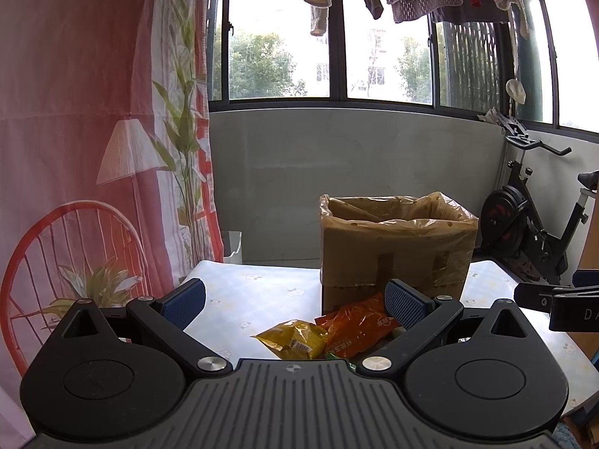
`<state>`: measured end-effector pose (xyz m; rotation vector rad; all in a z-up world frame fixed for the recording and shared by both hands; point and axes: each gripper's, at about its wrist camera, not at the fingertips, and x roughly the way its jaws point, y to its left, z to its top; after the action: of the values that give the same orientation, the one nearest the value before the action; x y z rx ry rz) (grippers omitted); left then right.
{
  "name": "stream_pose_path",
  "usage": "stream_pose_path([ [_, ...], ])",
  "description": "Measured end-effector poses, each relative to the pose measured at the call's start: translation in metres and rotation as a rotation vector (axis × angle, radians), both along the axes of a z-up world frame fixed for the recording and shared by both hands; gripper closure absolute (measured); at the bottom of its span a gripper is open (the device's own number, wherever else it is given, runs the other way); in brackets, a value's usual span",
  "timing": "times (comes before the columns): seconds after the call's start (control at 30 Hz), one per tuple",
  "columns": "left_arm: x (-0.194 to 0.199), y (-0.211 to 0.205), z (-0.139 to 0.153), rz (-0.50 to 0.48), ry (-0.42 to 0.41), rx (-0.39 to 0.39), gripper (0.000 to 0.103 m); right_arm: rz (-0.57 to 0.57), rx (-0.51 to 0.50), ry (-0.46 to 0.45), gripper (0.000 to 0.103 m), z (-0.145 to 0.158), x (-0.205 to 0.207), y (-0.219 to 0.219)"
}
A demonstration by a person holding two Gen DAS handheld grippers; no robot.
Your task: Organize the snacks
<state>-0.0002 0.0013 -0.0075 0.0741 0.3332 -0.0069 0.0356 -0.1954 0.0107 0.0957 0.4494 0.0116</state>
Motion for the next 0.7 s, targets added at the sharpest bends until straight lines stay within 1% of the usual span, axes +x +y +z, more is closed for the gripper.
stream_pose_path([
  [0.07,0.005,0.002,-0.001,-0.003,-0.014,-0.001,0.000,0.001,0.011,-0.007,0.000,-0.001,0.001,-0.002],
  [0.13,0.012,0.002,-0.003,0.003,-0.021,0.012,0.000,0.002,0.038,-0.049,0.000,-0.004,0.001,-0.007],
  [0.2,0.018,0.004,-0.007,0.017,-0.031,0.022,0.000,-0.029,0.046,-0.088,0.000,-0.011,0.002,-0.012],
  [0.27,0.025,0.007,-0.013,0.040,-0.040,0.023,0.000,-0.029,0.043,-0.101,0.000,-0.017,0.006,-0.016],
  [0.33,0.032,0.011,-0.019,0.063,-0.037,0.017,0.000,-0.038,0.048,-0.117,0.000,-0.021,0.012,-0.019],
  [0.43,0.045,0.016,-0.031,0.075,-0.013,-0.014,0.000,-0.045,0.027,-0.188,0.000,-0.030,0.023,-0.017],
  [0.47,0.048,0.017,-0.035,0.075,-0.002,-0.025,0.000,-0.045,0.013,-0.192,0.000,-0.032,0.027,-0.016],
  [0.53,0.056,0.020,-0.045,0.069,0.022,-0.045,0.000,-0.039,-0.002,-0.168,0.000,-0.039,0.042,-0.014],
  [0.63,0.065,0.020,-0.064,0.048,0.061,-0.063,0.000,-0.012,0.038,-0.142,0.000,-0.055,0.057,-0.015],
  [0.7,0.071,0.020,-0.077,0.029,0.092,-0.075,0.000,-0.010,0.039,-0.134,0.000,-0.067,0.063,-0.015],
])
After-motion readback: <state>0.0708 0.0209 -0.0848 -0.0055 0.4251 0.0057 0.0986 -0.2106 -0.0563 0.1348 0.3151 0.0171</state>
